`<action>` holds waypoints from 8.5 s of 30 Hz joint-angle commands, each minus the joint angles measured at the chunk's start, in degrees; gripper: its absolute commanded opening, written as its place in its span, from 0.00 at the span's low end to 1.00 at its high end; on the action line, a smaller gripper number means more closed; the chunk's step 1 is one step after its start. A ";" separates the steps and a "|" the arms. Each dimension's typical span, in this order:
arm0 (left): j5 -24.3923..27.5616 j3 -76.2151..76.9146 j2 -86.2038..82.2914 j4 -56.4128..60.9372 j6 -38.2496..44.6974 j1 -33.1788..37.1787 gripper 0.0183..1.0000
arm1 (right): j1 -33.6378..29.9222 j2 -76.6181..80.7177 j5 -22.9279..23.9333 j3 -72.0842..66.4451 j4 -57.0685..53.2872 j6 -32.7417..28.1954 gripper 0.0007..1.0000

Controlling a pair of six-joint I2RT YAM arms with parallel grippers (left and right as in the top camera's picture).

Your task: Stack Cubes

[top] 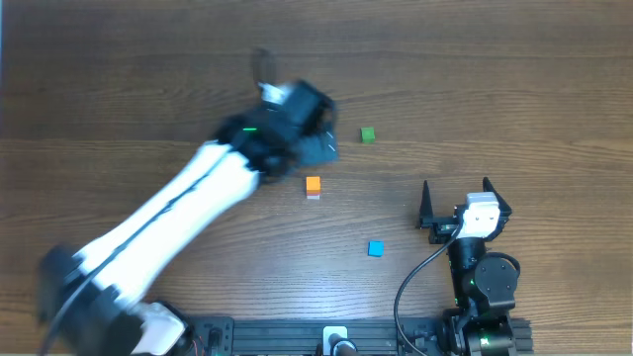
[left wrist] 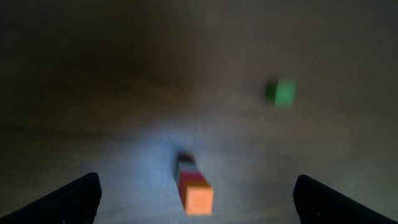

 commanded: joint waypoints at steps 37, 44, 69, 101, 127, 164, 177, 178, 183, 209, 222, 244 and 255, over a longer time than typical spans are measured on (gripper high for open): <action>13.90 -69.31 -78.68 51.89 40.04 40.72 0.97 | -0.33 -0.59 -0.33 -0.44 -0.04 -0.26 0.99; 16.22 -74.16 -84.17 51.91 42.36 40.72 0.97 | -0.33 -0.59 -0.33 -0.44 -0.04 -0.24 0.99; 16.63 -78.01 -88.78 46.18 42.14 40.68 1.00 | -0.33 -0.59 -0.33 -0.44 -0.04 -0.24 0.99; 16.63 -78.01 -88.78 46.18 42.14 40.68 1.00 | -0.31 0.74 -6.91 4.66 13.49 7.21 0.99; 16.63 -78.01 -88.78 46.18 42.14 40.68 1.00 | 11.30 77.53 -8.00 78.60 -34.88 3.50 0.99; 16.63 -78.01 -88.78 46.18 42.14 40.68 1.00 | 14.58 125.09 0.20 95.21 -49.31 22.03 0.98; 16.63 -78.01 -88.78 46.18 42.14 40.68 1.00 | 14.58 126.09 0.00 95.21 -49.40 21.59 0.58; 16.63 -78.01 -88.78 46.18 42.14 40.68 1.00 | 14.58 126.09 -0.37 95.21 -49.37 21.09 0.55; 16.63 -78.01 -88.78 46.18 42.14 40.68 1.00 | 14.58 126.11 -0.94 95.21 -49.35 20.55 0.52; 16.63 -78.01 -88.78 46.18 42.14 40.68 1.00 | 15.34 126.11 -1.62 95.17 -50.47 20.68 0.18; 16.63 -78.01 -88.78 46.18 42.14 40.68 1.00 | 19.67 113.26 -2.38 95.60 -55.43 23.17 0.03; 16.63 -78.01 -88.78 46.18 42.14 40.68 1.00 | 37.05 106.31 -0.39 97.70 -68.67 42.23 0.01; 16.63 -78.01 -88.78 46.18 42.14 40.68 1.00 | 37.00 111.40 -3.93 96.30 -66.71 43.32 0.01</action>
